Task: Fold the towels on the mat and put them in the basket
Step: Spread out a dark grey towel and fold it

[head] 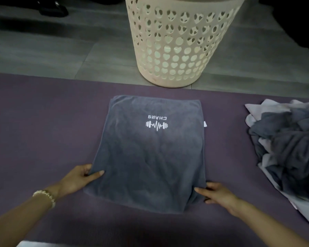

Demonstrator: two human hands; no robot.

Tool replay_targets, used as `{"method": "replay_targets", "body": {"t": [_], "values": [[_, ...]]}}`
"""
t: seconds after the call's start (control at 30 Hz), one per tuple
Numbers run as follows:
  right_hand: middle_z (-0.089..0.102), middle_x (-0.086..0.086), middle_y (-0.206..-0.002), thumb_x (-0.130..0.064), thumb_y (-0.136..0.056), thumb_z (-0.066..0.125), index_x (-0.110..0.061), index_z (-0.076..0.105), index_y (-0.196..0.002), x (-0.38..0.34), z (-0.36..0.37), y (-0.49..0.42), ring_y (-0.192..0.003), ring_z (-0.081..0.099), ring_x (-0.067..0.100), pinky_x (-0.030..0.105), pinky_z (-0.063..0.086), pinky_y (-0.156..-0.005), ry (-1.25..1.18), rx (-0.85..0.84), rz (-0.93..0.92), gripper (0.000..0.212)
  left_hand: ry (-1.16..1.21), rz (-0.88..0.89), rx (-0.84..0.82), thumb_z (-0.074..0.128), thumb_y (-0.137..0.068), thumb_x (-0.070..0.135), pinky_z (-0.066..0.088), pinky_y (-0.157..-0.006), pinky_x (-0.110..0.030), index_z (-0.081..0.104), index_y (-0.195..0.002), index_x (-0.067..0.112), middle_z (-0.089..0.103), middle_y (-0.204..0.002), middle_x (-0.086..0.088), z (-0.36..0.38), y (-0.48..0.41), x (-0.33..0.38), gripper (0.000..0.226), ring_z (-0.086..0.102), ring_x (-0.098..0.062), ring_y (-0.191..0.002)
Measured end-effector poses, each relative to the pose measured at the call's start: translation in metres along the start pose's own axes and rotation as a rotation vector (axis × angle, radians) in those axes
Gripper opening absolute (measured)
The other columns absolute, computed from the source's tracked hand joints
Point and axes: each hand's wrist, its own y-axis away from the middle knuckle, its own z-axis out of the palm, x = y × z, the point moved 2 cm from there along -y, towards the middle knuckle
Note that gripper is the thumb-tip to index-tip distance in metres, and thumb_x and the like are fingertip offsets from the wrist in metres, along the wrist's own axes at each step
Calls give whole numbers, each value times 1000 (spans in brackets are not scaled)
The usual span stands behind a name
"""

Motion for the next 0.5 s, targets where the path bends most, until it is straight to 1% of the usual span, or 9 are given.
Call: {"method": "replay_targets", "body": {"t": [0.07,0.13,0.17,0.23,0.3,0.33,0.4,0.47,0.5], "values": [[72,-5,-94,-25,-87,67,-21,67,-101,6,7,11,-85,67,7,15,51,-69,41,0,-37,14,25,8,-50,68,-82,21,51,-66,-10,71,-95,17,75,-89,6,2,11,0,14,69,-2,-79],[73,-4,-89,-21,-88,65,-18,69,-97,9,11,18,-76,67,3,9,49,-64,-3,40,-108,10,-42,35,-123,69,-82,16,49,-70,-8,71,-97,19,74,-91,10,4,19,-4,15,67,2,-80],[73,-4,-89,-18,-90,63,-15,70,-96,9,12,20,-74,67,0,8,48,-64,-49,75,-174,10,-60,61,-137,67,-84,14,49,-72,-7,70,-97,21,73,-93,11,5,23,-4,15,67,3,-82],[74,-4,-90,-16,-92,57,-10,70,-97,3,11,25,-80,67,-1,11,52,-73,-158,184,-334,15,-7,113,-91,62,-88,10,50,-73,-8,68,-99,21,73,-93,10,5,29,-3,16,67,1,-83],[74,-3,-93,-20,-93,52,-8,68,-99,-3,8,29,-89,67,3,18,53,-84,-241,268,-468,21,56,144,0,57,-91,12,53,-69,-13,68,-101,16,74,-92,3,0,33,0,14,69,-4,-79],[74,-5,-92,-19,-94,50,-9,67,-99,-6,6,30,-89,66,3,17,52,-83,-258,285,-501,21,71,145,34,56,-92,14,54,-67,-14,68,-102,13,75,-91,0,-4,35,1,15,69,-6,-77],[73,-13,-83,-13,-97,45,-13,66,-97,-10,0,32,-81,66,-3,10,51,-74,-234,297,-511,20,80,114,59,56,-93,20,54,-65,-18,68,-103,11,74,-90,-3,-14,38,-1,18,69,-10,-76],[73,-11,-77,-14,-98,47,-12,67,-94,-9,-7,33,-76,66,-1,8,50,-68,-152,310,-469,20,43,34,35,56,-92,28,54,-70,-22,69,-103,13,75,-93,-4,-23,40,-9,23,70,-13,-80],[72,-8,-79,-17,-97,50,-10,69,-94,-4,-9,32,-74,66,0,8,50,-66,-108,307,-424,20,9,-15,18,56,-92,32,53,-72,-23,70,-102,14,75,-93,-4,-24,42,-13,25,70,-14,-81]]}}
